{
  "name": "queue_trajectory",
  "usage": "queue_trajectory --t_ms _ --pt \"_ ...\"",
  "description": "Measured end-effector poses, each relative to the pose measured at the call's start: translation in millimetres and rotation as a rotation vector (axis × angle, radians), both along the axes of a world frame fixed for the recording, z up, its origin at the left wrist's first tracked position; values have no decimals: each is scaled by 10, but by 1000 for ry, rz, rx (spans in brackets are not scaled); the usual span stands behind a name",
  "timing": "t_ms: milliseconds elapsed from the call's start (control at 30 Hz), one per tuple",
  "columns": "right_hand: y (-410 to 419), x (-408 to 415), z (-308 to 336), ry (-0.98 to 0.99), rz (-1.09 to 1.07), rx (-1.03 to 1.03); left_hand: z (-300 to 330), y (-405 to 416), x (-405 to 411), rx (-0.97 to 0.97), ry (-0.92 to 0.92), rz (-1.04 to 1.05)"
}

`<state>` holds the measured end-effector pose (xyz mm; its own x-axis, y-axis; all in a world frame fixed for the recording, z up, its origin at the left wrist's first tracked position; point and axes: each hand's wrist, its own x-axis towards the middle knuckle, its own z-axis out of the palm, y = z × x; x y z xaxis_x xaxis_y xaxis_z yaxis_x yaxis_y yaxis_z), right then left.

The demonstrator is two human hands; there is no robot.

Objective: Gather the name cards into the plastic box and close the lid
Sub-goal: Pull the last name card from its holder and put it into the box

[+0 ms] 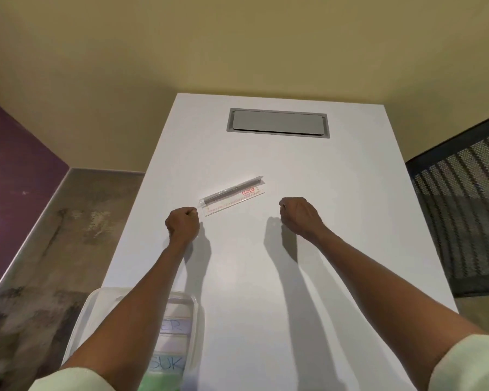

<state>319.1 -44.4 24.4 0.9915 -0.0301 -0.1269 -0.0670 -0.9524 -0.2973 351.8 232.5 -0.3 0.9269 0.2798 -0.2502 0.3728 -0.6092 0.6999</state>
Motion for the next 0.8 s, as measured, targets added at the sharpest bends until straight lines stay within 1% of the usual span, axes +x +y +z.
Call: queue_trajectory --t_ms 67,133,200,267,400,600,700,800 --pt "-24 152 -49 63 -49 79 -33 -11 69 -9 -16 19" --pt "-50 306 -74 55 -106 177 -52 -25 131 22 -34 27" --pt "-76 451 -98 51 -136 229 -72 -48 181 54 -45 26" --pt "-102 592 -154 83 -154 248 -104 -72 221 61 -42 37" --pt "-84 833 -216 142 -173 310 -168 -129 281 -21 -34 88" --pt "36 1077 -330 195 -144 355 -236 -134 385 -78 -27 130" --pt "81 1162 -397 217 -109 363 -255 -118 415 -88 -25 133" --pt "115 1221 -436 193 -111 378 -280 -102 453 -140 2 151"
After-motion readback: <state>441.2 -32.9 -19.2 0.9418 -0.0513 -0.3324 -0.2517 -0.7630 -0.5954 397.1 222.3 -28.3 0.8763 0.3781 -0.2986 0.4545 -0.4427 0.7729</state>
